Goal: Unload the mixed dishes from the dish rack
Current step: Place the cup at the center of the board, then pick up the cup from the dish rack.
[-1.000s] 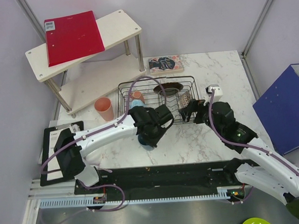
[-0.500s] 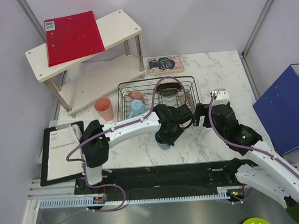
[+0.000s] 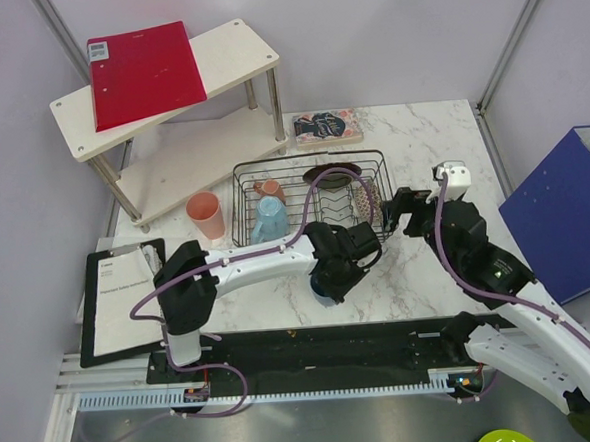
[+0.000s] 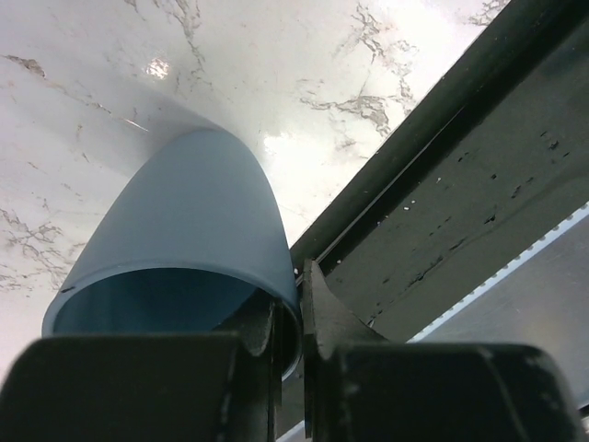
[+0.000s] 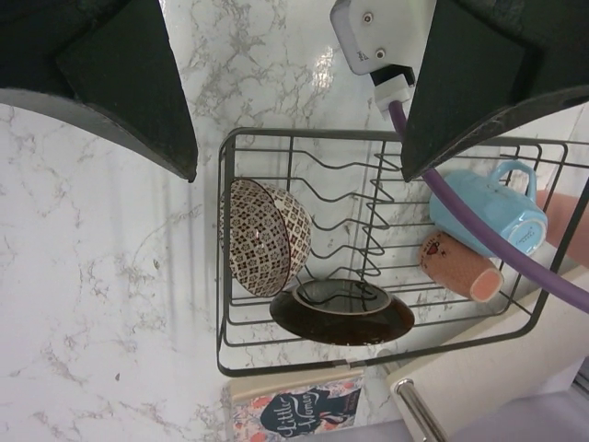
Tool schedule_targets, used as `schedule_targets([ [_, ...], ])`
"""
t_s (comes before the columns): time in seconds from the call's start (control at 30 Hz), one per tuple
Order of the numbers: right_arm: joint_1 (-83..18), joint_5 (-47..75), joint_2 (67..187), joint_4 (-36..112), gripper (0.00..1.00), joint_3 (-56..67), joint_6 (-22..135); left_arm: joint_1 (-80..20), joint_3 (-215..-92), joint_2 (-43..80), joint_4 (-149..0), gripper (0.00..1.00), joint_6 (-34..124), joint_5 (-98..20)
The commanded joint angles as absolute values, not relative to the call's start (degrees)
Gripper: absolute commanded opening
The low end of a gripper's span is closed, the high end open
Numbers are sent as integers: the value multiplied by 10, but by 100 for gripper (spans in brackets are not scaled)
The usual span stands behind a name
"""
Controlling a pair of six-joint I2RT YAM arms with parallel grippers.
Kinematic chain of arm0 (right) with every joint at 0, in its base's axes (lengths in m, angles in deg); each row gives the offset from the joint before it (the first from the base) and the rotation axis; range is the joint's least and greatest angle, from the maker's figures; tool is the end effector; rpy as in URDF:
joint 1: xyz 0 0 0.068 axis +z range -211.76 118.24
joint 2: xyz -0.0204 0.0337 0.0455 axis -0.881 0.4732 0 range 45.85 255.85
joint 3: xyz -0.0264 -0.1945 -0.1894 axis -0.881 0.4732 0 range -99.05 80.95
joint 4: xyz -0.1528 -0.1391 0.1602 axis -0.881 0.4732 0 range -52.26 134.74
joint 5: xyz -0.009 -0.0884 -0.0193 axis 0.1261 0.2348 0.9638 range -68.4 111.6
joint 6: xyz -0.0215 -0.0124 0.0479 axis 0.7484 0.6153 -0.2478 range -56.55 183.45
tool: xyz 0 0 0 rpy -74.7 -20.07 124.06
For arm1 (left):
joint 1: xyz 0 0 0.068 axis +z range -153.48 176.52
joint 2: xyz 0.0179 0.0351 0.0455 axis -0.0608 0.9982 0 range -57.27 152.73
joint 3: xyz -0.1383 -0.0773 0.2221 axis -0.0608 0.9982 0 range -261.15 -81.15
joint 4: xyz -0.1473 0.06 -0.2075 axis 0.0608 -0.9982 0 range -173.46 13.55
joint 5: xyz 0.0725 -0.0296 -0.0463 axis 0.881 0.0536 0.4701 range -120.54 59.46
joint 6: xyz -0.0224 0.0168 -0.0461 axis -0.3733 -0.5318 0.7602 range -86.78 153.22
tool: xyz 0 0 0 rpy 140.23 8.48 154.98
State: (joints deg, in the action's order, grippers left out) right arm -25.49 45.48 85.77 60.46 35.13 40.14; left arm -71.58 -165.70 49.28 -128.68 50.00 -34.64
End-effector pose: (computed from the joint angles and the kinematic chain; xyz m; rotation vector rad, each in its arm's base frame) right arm 0.1352 0.0813 0.3369 0.0788 1.8504 0.3390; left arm 0.1375 -0.3485 0.2251 1.2976 2.6666 -0.3558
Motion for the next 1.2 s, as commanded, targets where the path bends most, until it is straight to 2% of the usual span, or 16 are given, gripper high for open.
schedule_targets([
  [0.0,-253,485,850,601,98,322,406,-720,-1628,490,-1256,4,492,-383],
  [0.1,-253,495,844,608,98,309,409,-720,-1629,482,-1258,14,494,-374],
  [0.23,-253,506,837,617,98,281,418,-720,-1635,470,-1267,36,496,-361],
  [0.33,-253,510,836,624,98,262,424,-720,-1643,456,-1272,48,497,-344],
  [0.53,-253,512,830,625,98,257,423,-720,-1678,430,-1291,56,499,-307],
  [0.7,-253,517,819,626,98,251,425,-720,-1734,394,-1324,59,484,-201],
  [0.8,-253,524,811,626,98,245,428,-720,-1772,372,-1349,67,476,-133],
  [0.83,-253,524,808,626,98,244,429,-719,-1780,365,-1358,87,476,-118],
  [0.87,-253,524,807,626,98,240,427,-716,-1788,360,-1358,99,477,-82],
  [1.0,-253,522,794,625,98,238,423,-670,-1784,341,-1360,99,531,-15],
  [1.17,-254,525,788,622,98,256,422,-528,-1697,280,-1307,99,630,-44],
])
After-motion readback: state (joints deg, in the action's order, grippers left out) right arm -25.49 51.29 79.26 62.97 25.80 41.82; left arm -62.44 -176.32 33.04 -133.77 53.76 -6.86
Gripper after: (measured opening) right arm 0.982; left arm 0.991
